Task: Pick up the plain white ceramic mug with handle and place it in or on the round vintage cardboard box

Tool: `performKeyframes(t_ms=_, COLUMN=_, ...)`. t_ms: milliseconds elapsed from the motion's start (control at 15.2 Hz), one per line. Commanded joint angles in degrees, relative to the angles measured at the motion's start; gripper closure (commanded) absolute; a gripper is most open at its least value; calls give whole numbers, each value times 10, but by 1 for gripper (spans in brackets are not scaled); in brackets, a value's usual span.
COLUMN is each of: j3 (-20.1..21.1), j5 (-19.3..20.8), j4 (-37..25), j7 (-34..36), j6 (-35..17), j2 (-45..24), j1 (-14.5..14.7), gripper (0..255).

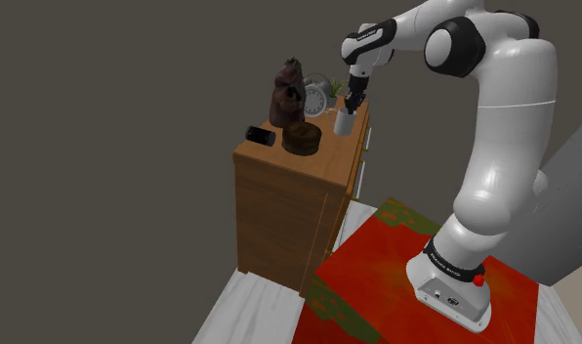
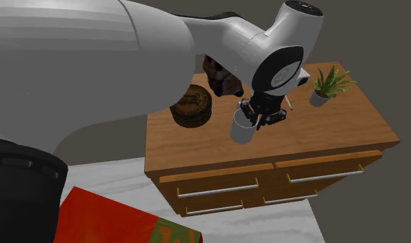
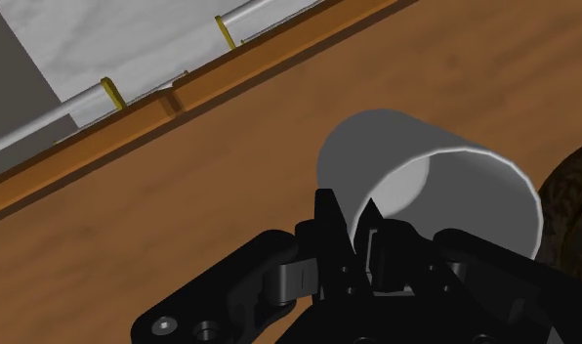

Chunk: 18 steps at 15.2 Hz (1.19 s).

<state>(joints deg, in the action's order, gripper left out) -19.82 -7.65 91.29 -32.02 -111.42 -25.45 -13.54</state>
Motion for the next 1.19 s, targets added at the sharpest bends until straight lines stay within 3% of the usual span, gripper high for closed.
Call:
performKeyframes(t_ms=0, j3=-1, j5=2, j4=-8, j7=2, j6=13, j2=4, j1=1, gripper=255)
performKeyframes(t_ms=1122, j3=-6, j5=11, j4=-111, j7=7, j6=134, j2=25, j1=-3, gripper=255)
